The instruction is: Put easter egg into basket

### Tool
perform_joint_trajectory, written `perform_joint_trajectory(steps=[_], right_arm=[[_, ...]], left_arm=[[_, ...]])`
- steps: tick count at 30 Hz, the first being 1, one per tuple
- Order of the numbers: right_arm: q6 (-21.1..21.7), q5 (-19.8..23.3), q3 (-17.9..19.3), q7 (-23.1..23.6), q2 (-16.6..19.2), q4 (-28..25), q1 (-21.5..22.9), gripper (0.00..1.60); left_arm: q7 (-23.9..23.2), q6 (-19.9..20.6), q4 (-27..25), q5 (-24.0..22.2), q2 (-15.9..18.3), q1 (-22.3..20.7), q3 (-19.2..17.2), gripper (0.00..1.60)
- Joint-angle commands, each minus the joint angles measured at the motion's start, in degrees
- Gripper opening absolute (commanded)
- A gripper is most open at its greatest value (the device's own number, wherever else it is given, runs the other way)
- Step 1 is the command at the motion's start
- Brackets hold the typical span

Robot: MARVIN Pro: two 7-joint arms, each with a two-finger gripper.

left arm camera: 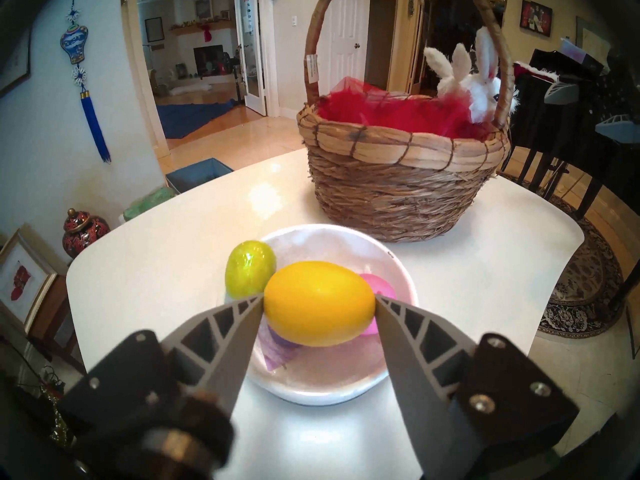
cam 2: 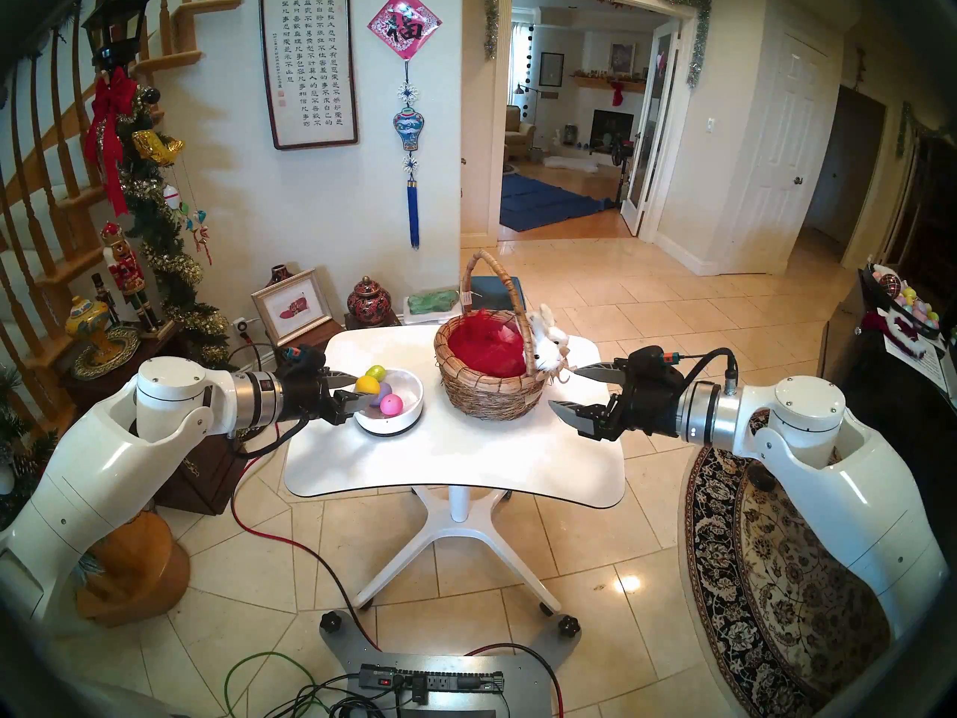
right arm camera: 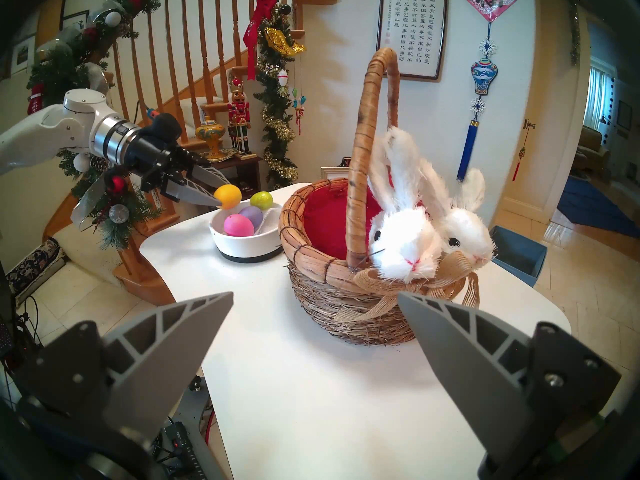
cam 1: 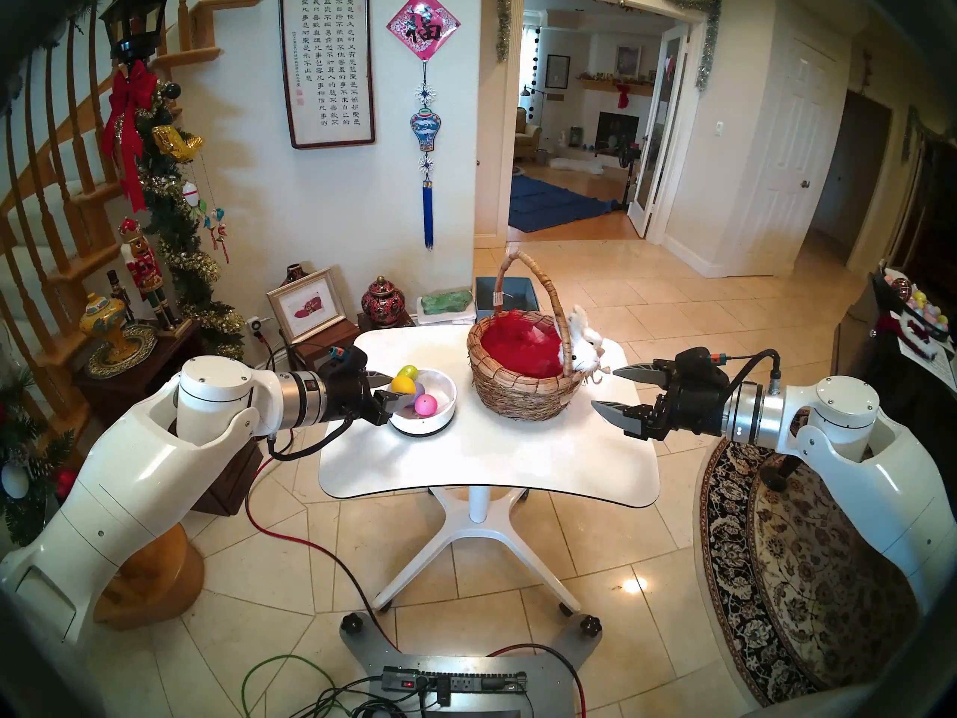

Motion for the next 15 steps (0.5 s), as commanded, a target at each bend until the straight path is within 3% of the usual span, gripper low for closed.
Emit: perform_joint_trajectory(steps=[1,15], right_arm=[[-0.08,0.05,0.43,-0.05,0.13,-0.05,0.14,1.60],[-0.08,0.04,0.38,-0.05,0.13,-0.03,0.18,1.60]], left_arm=[[-0.25,1.69,-2.01,0.41,-1.77,-4.77,0.75,0.87],[-1.15,7.19,0.99,3.35,-9.44,-13.27,3.57,0.91]])
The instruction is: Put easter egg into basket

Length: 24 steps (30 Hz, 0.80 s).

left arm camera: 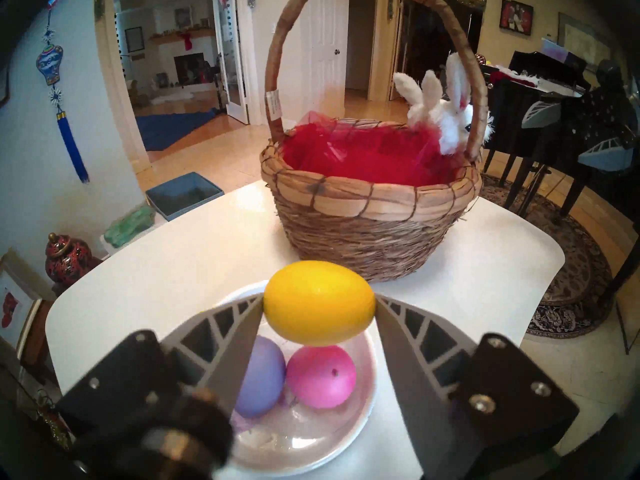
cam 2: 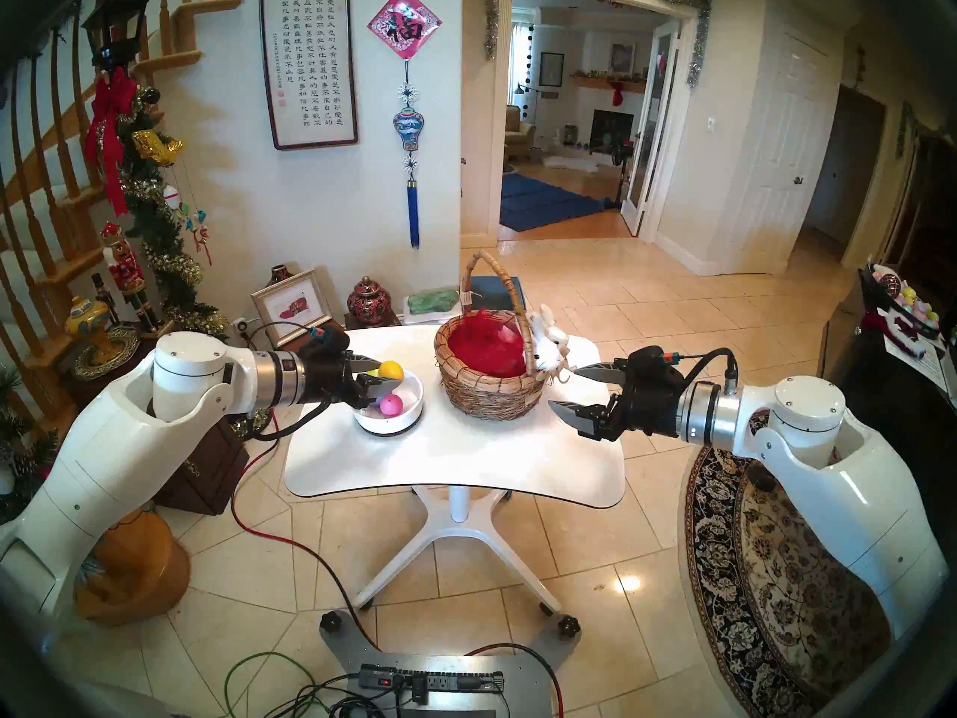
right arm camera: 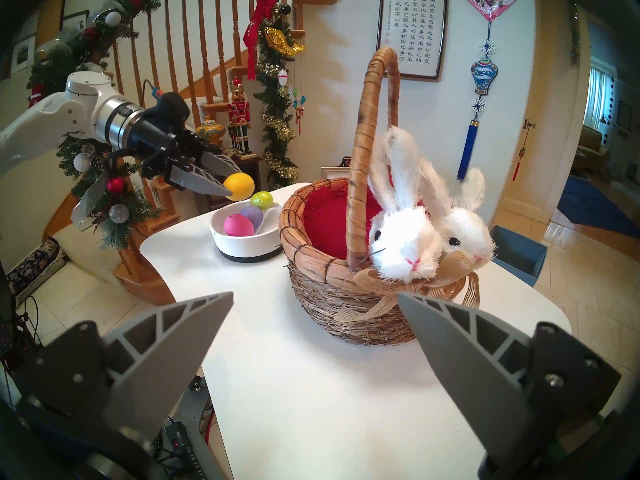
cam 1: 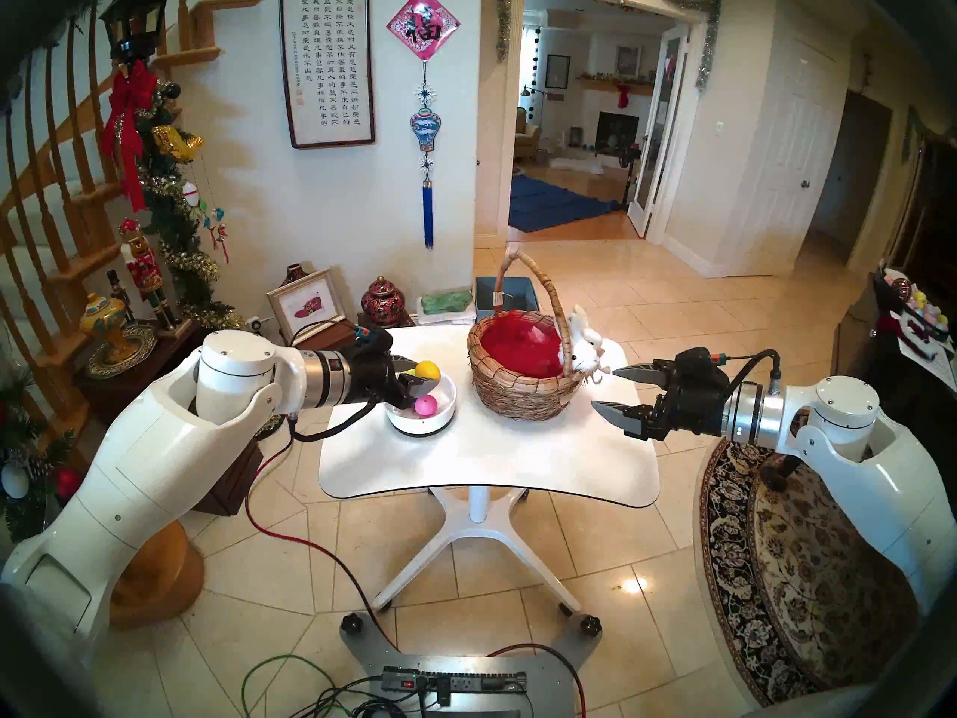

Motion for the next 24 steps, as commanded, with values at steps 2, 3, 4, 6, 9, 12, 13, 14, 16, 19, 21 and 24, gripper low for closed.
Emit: perform_joint_trajectory(steps=[2,3,4,6,9,12,13,14,16,19,21,24], right_arm=[[-0.08,0.04,0.39,-0.05,0.12,-0.03,0.19,1.60],[-0.08,0.04,0.38,-0.05,0.12,-0.03,0.20,1.60],[-0.08,0.04,0.38,-0.05,0.12,-0.02,0.20,1.60],[-0.08,0.04,0.36,-0.05,0.12,-0.02,0.21,1.60],[-0.08,0.04,0.35,-0.05,0.13,-0.02,0.22,1.60],[-0.08,0.04,0.35,-0.05,0.13,-0.02,0.22,1.60],[-0.08,0.04,0.35,-0.05,0.13,-0.02,0.22,1.60],[-0.08,0.04,0.35,-0.05,0.13,-0.02,0.22,1.60],[-0.08,0.04,0.35,-0.05,0.13,-0.02,0.22,1.60],[-0.08,0.04,0.35,-0.05,0.13,-0.01,0.22,1.60],[-0.09,0.04,0.35,-0.05,0.13,-0.01,0.22,1.60],[-0.09,0.05,0.35,-0.05,0.14,-0.01,0.22,1.60]], left_arm=[[-0.03,1.66,0.85,2.27,-6.08,-6.61,-0.87,0.90],[-0.10,1.87,1.31,2.41,-6.42,-7.72,-0.43,0.88],[-0.06,1.99,1.31,2.79,-6.97,-7.82,-0.82,0.87],[-0.21,2.50,1.54,3.11,-8.10,-8.71,-1.23,0.87],[-0.96,3.62,2.40,3.56,-9.72,-10.63,-1.29,0.87],[-1.25,4.04,2.35,4.68,-11.11,-10.81,-1.91,0.87],[-1.58,4.53,3.34,4.97,-11.78,-12.38,-1.10,0.87],[-1.89,4.97,4.04,5.25,-12.32,-13.45,-0.62,0.88],[-2.51,5.69,5.40,5.62,-13.17,-15.33,0.29,0.87],[-3.18,6.22,6.49,6.85,-15.27,-15.64,-0.23,0.90],[-3.71,6.53,7.68,7.63,-16.47,-16.29,-0.11,0.90],[-4.44,6.75,9.99,8.91,-18.14,-17.61,0.45,0.95]])
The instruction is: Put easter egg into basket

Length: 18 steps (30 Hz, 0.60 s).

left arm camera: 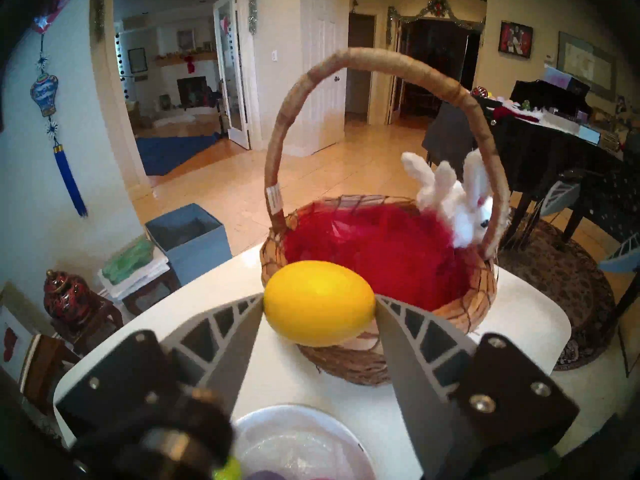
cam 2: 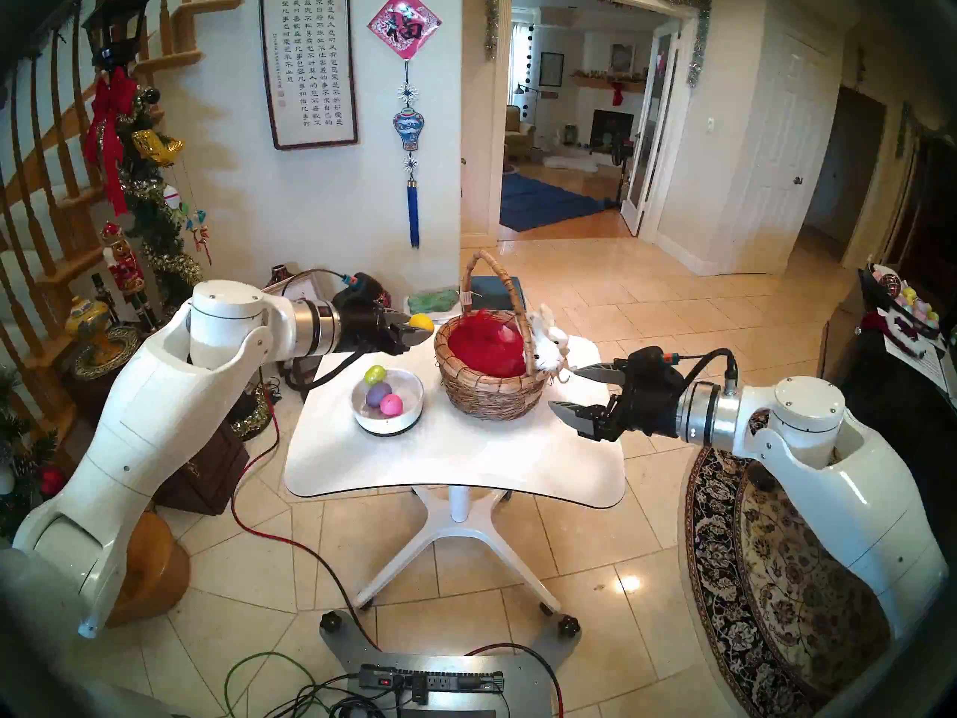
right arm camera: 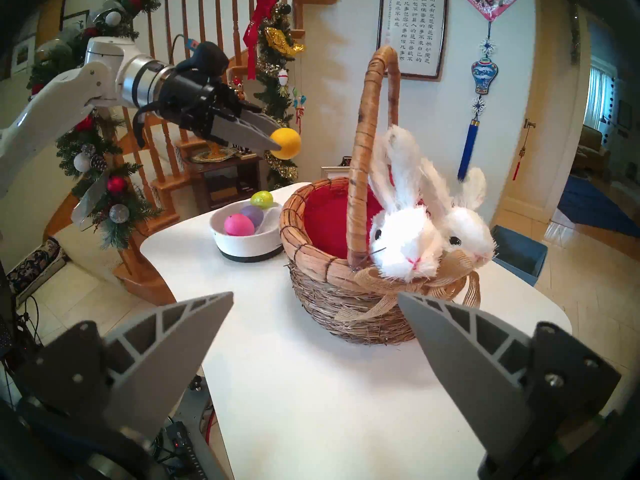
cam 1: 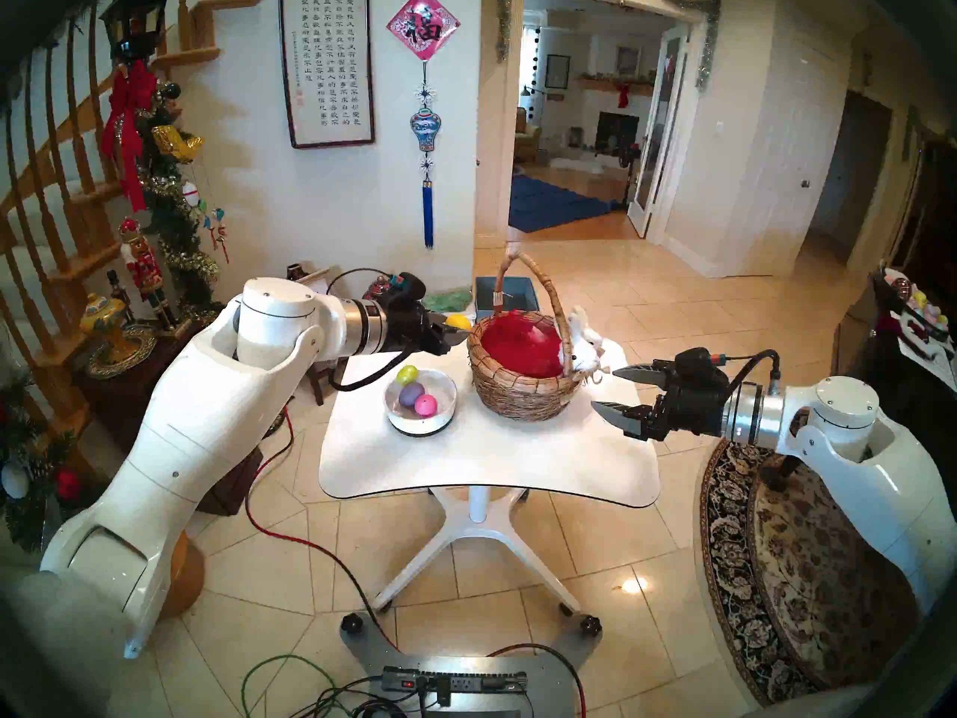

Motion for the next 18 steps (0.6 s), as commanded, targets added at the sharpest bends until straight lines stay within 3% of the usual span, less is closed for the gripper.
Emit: perform_joint_trajectory(steps=[1,7,8,10,15,18], right_arm=[[-0.09,0.05,0.43,-0.05,0.13,-0.03,0.21,1.60],[-0.09,0.05,0.42,-0.05,0.14,-0.03,0.22,1.60],[-0.09,0.05,0.42,-0.05,0.14,-0.03,0.22,1.60],[-0.09,0.05,0.42,-0.05,0.14,-0.03,0.22,1.60],[-0.09,0.05,0.41,-0.05,0.14,-0.03,0.22,1.60],[-0.09,0.05,0.41,-0.05,0.14,-0.03,0.22,1.60]], left_arm=[[-1.72,0.38,3.78,2.39,-5.77,-6.26,0.85,0.95],[-3.96,0.45,8.22,4.81,-8.89,-8.81,2.20,0.83],[-4.60,0.70,9.77,4.74,-8.88,-10.65,3.58,0.84],[-4.61,0.49,9.51,5.21,-9.60,-9.84,2.83,0.84],[-8.14,0.30,13.88,5.94,-11.28,-13.78,4.41,0.83],[-9.05,0.02,14.41,6.36,-11.71,-13.99,4.08,0.83]])
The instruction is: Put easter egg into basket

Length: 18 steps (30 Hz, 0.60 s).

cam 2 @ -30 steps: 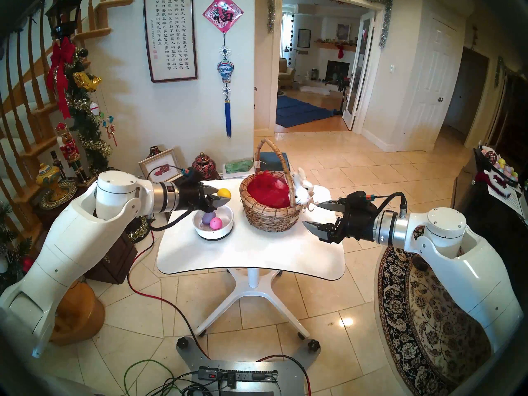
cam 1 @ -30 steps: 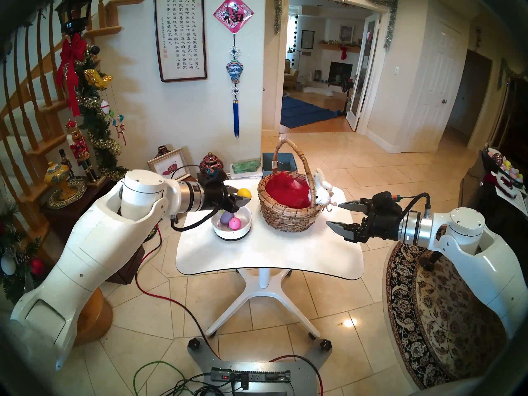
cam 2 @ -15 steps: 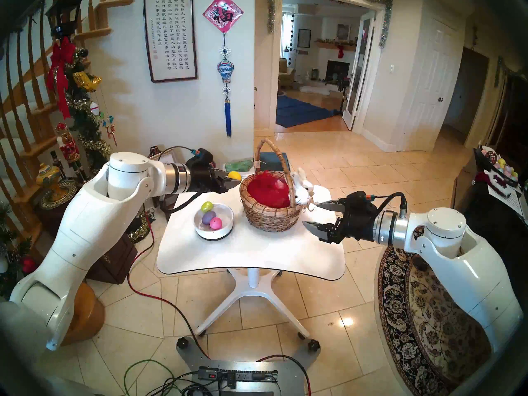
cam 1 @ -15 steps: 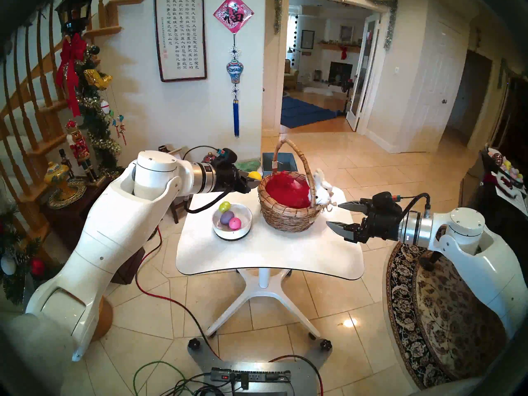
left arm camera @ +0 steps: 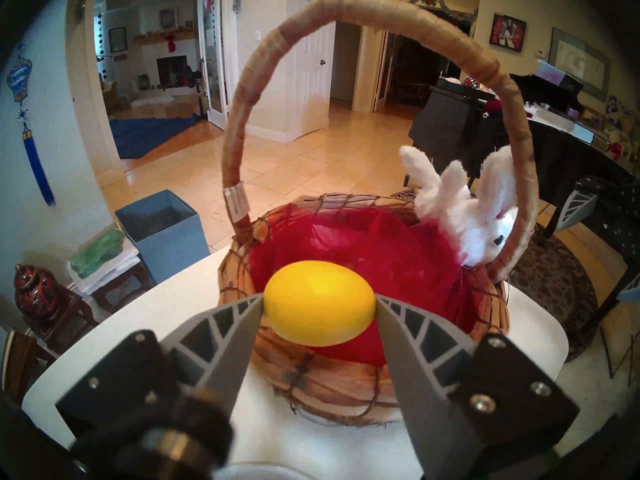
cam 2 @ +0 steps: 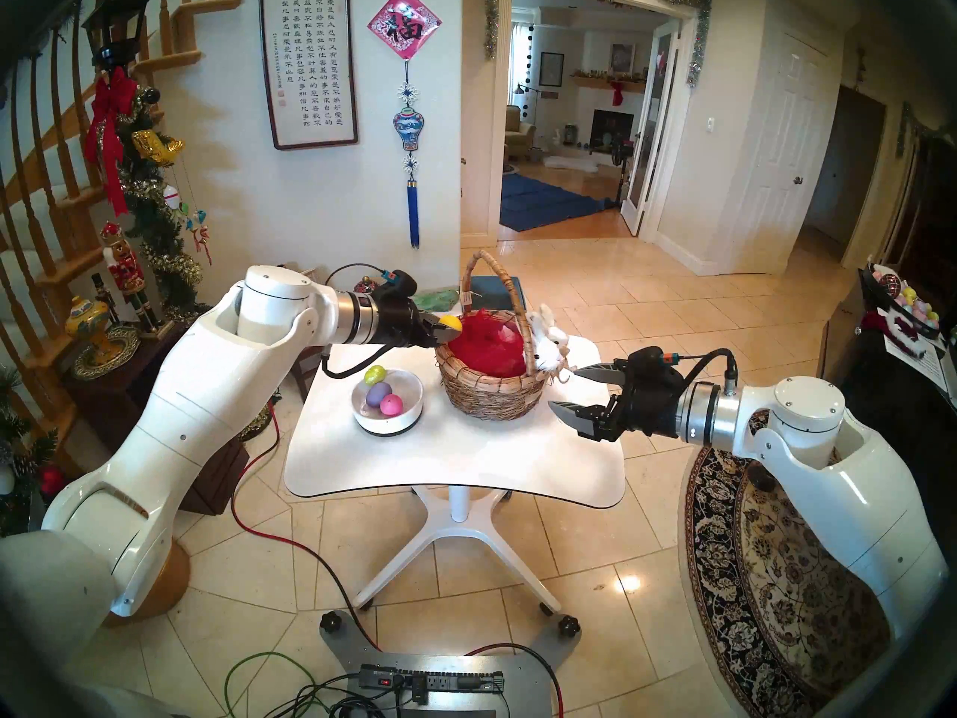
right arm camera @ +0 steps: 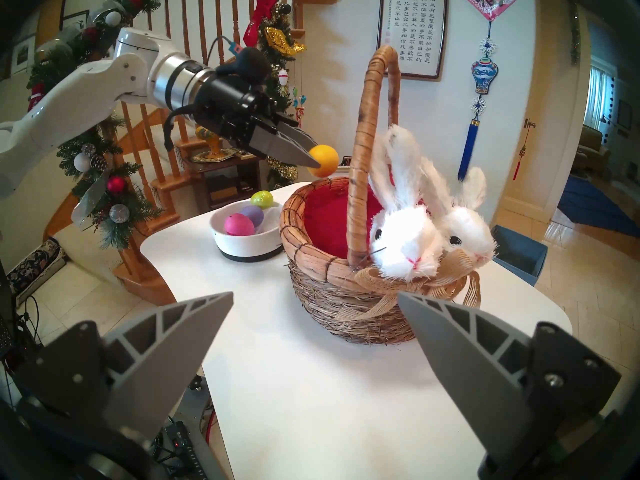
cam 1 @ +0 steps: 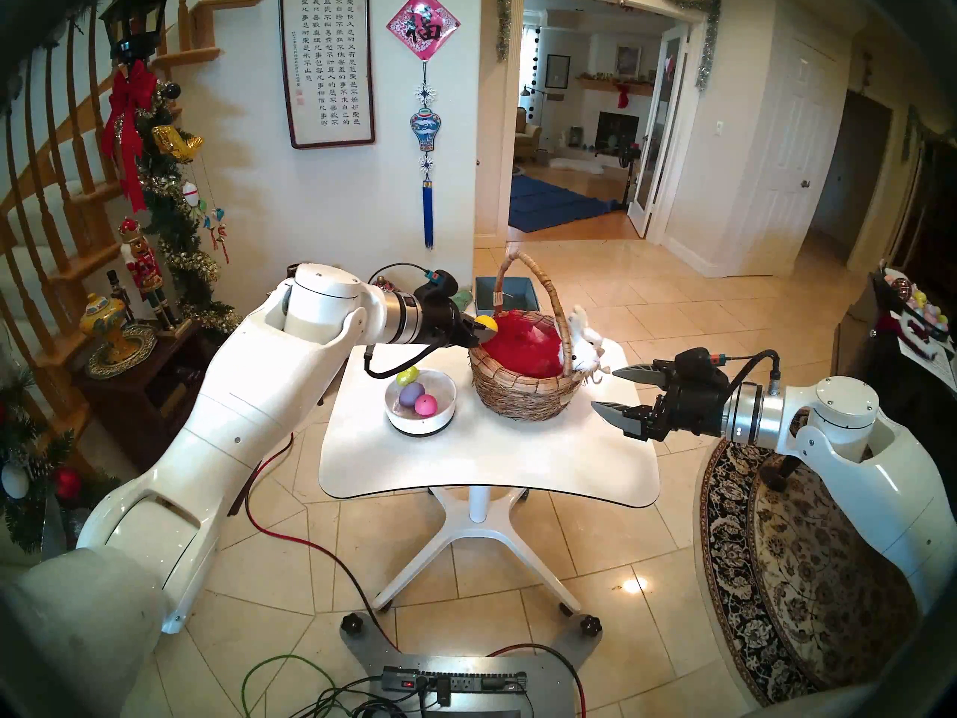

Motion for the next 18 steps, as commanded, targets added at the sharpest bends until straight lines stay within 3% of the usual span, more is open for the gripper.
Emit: perform_joint_trajectory(steps=[1,7,9,11,18], right_arm=[[-0.09,0.05,0.44,-0.05,0.13,-0.04,0.22,1.60],[-0.09,0.06,0.46,-0.06,0.14,-0.04,0.20,1.60],[-0.10,0.06,0.48,-0.06,0.14,-0.05,0.19,1.60],[-0.10,0.06,0.48,-0.06,0.14,-0.05,0.19,1.60],[-0.10,0.07,0.48,-0.06,0.14,-0.05,0.19,1.60]], left_arm=[[-4.22,-0.99,3.08,0.78,-3.23,-6.67,0.07,0.83],[-8.07,-2.15,6.98,2.41,-4.20,-8.93,0.68,0.85],[-10.54,-3.24,10.80,3.24,-4.73,-11.41,2.48,0.85],[-10.86,-3.56,10.94,3.93,-5.23,-10.93,1.95,0.86],[-13.39,-5.45,18.17,5.46,-8.12,-15.13,5.51,0.87]])
